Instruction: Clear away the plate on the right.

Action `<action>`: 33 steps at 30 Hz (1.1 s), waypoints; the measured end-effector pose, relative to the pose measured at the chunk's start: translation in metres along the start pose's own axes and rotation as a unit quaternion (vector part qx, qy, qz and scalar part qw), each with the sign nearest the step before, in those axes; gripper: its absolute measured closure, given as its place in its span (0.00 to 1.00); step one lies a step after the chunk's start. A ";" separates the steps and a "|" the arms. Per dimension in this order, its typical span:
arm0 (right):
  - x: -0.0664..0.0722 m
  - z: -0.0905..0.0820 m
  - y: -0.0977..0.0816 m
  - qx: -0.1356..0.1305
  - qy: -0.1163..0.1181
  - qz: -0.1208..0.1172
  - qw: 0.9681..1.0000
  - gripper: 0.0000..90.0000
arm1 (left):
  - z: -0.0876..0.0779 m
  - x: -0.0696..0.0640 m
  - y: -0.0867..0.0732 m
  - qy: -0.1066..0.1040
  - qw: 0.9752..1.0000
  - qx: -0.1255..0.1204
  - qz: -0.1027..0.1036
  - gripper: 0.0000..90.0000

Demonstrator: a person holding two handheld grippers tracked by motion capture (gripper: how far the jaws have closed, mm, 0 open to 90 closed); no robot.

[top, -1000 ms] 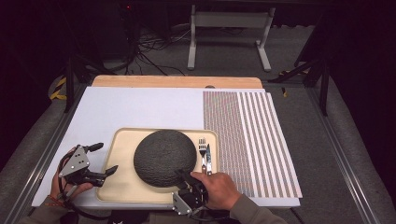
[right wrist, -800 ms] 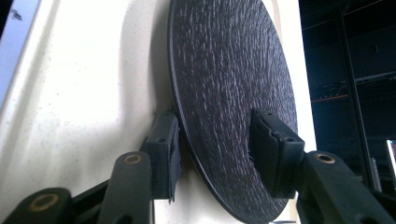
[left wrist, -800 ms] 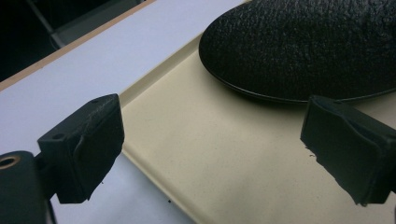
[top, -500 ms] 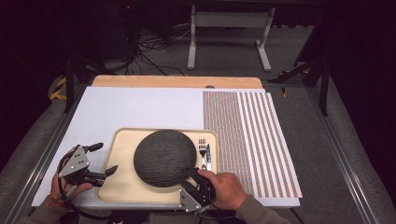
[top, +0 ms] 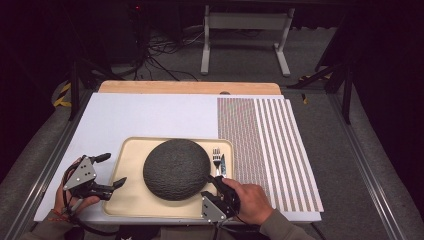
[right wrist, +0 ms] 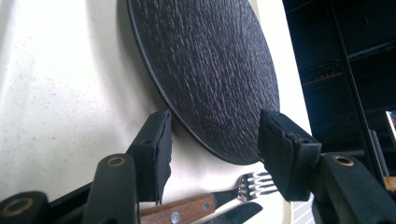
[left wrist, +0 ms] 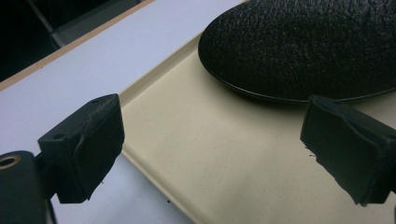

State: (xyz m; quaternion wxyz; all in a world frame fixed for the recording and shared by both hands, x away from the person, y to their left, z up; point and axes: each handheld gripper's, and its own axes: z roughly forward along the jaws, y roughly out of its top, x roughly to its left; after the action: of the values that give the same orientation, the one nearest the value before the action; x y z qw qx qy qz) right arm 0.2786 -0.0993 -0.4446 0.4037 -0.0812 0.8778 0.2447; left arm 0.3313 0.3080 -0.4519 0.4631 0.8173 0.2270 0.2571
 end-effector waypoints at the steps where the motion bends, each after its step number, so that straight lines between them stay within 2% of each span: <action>1: 0.000 0.000 0.000 0.000 0.000 0.000 1.000 0.50 | 0.000 0.000 0.000 0.000 1.000 0.000 0.000 0.08; 3: -0.001 0.000 -0.002 -0.004 -0.016 0.014 1.000 0.48 | 0.000 0.000 0.000 0.001 1.000 0.001 0.000 0.08; 6: -0.004 -0.002 -0.003 -0.001 -0.010 0.012 1.000 0.47 | 0.000 0.000 0.000 0.002 1.000 0.001 0.001 0.08; 8: -0.006 -0.002 -0.006 -0.002 -0.029 0.029 0.999 0.42 | 0.000 0.000 0.000 0.002 1.000 0.001 0.002 0.08; 10: -0.007 -0.003 -0.006 -0.001 -0.031 0.032 0.999 0.41 | 0.000 0.000 0.000 0.002 1.000 0.001 0.002 0.08; 16: -0.013 -0.008 -0.011 -0.013 -0.054 0.062 0.997 0.37 | -0.001 0.001 0.000 0.005 1.000 0.002 0.004 0.08; 23: -0.016 -0.008 -0.015 -0.010 -0.056 0.083 0.995 0.33 | -0.001 0.001 0.000 0.005 1.000 0.001 0.005 0.08; 25: -0.017 -0.008 -0.016 -0.011 -0.052 0.083 0.995 0.32 | -0.001 0.000 0.000 0.003 1.000 0.001 0.002 0.08; 28: -0.018 -0.009 -0.018 -0.014 -0.055 0.104 0.993 0.31 | -0.001 0.000 0.000 0.003 1.000 0.000 0.004 0.08; 33: -0.020 -0.010 -0.021 -0.013 -0.055 0.123 0.991 0.29 | -0.001 0.000 0.000 0.004 1.000 0.000 0.006 0.08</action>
State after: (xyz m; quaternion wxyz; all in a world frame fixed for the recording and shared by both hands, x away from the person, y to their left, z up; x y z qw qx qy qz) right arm 0.2922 -0.1234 -0.4312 0.4174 0.0360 0.8542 0.3079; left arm 0.3309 0.3090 -0.4510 0.4607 0.8174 0.2242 0.2632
